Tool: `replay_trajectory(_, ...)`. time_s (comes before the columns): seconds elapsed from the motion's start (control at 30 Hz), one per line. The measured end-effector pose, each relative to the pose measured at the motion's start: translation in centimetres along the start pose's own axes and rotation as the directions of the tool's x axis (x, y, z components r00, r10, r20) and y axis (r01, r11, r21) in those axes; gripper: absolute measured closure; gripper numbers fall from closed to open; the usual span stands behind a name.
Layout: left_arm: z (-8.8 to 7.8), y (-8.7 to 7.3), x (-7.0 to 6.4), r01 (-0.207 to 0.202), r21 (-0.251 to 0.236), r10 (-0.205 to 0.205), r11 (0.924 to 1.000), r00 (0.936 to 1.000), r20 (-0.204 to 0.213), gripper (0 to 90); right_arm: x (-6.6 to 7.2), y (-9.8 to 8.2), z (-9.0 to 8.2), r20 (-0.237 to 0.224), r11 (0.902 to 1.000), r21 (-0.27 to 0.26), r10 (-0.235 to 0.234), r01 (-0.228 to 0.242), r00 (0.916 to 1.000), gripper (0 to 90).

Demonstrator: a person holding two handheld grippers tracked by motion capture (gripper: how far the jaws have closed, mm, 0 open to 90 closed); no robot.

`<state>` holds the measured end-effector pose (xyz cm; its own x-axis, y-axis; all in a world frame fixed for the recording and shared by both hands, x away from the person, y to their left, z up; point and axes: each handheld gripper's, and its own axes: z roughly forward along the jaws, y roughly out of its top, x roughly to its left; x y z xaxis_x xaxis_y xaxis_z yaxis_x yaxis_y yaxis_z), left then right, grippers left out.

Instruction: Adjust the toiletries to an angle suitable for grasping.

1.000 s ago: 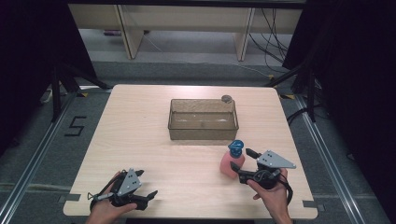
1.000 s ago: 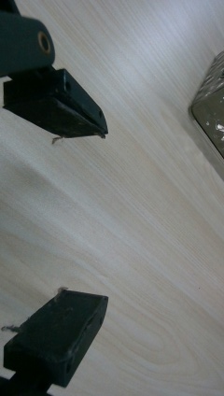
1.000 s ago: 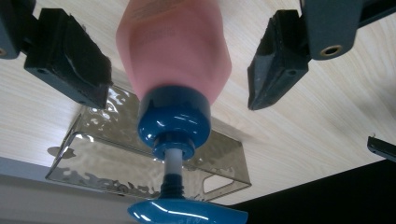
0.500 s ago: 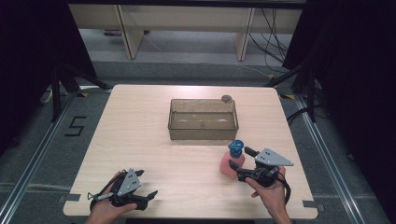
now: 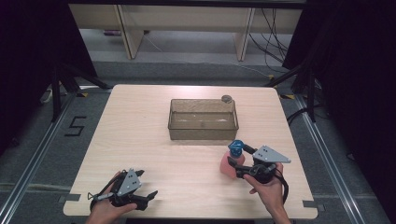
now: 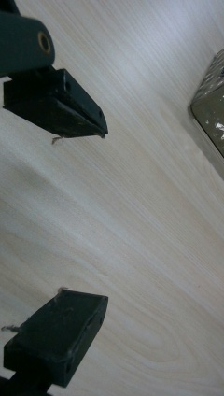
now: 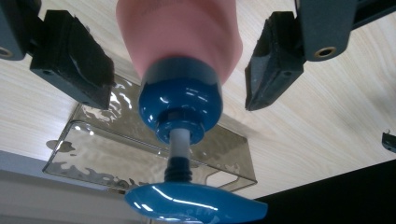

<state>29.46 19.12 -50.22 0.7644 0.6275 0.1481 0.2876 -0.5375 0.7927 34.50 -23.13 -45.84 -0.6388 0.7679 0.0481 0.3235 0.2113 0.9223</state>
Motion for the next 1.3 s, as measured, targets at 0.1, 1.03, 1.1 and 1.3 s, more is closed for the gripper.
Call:
replay_trajectory(0.1, -0.1, 0.0, 0.1, -0.013, 0.011, 0.013, 0.9999, 0.9999, -0.003, 14.8, -0.1, 0.0, 0.3, 0.013, 0.9999, -0.009, -0.014, 0.014, 0.9998, 26.7)
replay_trajectory(1.03, 0.1, 0.1, 0.1, 0.006, -0.004, -0.006, 1.0, 1.0, 0.001, 14.8, -0.4, 0.0, 1.1, 0.002, 0.9998, -0.01, -0.019, 0.019, 0.9998, 32.3)
replay_trajectory(1.1, 0.1, 0.1, 0.1, 0.007, -0.003, -0.007, 1.0, 1.0, 0.005, 14.8, -0.4, 0.0, 1.0, 0.001, 0.9999, -0.004, -0.016, 0.016, 0.9999, 32.4)
replay_trajectory(1.3, 0.1, 0.2, 0.2, -0.004, 0.01, 0.003, 0.9999, 1.0, 0.006, 14.8, -0.4, -0.1, 1.3, -0.011, 0.9999, -0.017, 0.002, -0.002, 0.9999, 32.9)
